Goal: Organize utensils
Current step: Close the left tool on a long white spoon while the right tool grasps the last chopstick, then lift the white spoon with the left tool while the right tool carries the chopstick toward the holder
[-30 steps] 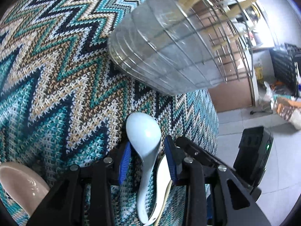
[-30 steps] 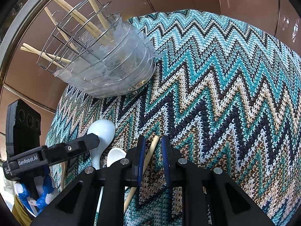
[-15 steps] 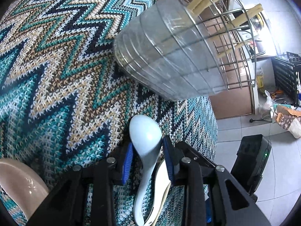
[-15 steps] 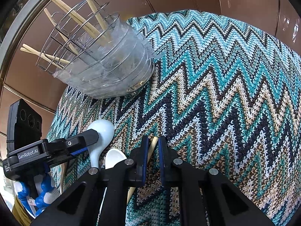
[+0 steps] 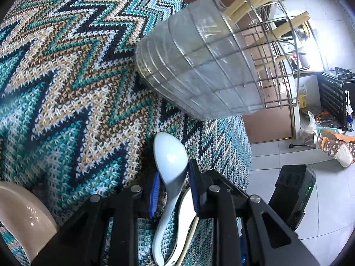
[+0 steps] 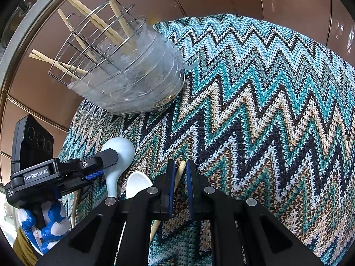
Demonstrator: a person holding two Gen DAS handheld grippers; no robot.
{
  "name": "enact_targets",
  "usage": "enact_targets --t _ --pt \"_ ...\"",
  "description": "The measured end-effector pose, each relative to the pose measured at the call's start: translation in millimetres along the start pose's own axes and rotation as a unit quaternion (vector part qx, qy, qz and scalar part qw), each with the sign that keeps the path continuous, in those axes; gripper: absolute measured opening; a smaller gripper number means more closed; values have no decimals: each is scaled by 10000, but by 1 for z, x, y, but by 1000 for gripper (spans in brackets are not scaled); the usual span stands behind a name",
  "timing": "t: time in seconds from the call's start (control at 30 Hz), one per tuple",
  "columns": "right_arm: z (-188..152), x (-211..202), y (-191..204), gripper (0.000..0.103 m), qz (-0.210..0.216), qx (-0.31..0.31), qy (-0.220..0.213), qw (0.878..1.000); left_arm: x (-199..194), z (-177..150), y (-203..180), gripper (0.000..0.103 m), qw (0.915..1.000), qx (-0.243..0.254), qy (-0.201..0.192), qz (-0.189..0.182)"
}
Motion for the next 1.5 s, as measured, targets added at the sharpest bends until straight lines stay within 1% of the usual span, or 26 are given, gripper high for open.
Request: enact_targets --t 0.17,0.33,0.6,0.8,1.13,1.27,1.5 --pt "-1 -6 2 10 36 5 -44 10000 -1 -9 -6 15 10000 -1 -23 -65" --pt "-7 -11 2 9 64 20 -83 9999 -3 -13 -15 11 9999 59 -58 -103" --pt "-21 -34 -1 8 97 10 -222 9997 -12 -13 -32 10 9993 314 -194 -98" --pt "-27 -56 0 8 94 -47 -394 9992 -25 -16 -47 10 9972 640 -394 23" --pt "-38 -100 14 7 63 -247 -763 9968 -61 -27 -69 10 9920 1055 -682 110" --pt "-51 -124 23 7 19 -392 -955 9947 -81 -35 -78 10 9890 1235 -809 105" --pt "-71 -170 47 6 -98 -642 -1292 9895 -119 -51 -104 10 9802 1636 -1113 97"
Point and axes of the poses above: each gripper's, at about its wrist camera, not at the fingertips, and x roughly the way its jaws point, y to its left, z to its top, the point moved 5 cm from there along x, roughly the way its jaws point, and after that the axes turned 2 degrees about -z, right-handed, at the moved point
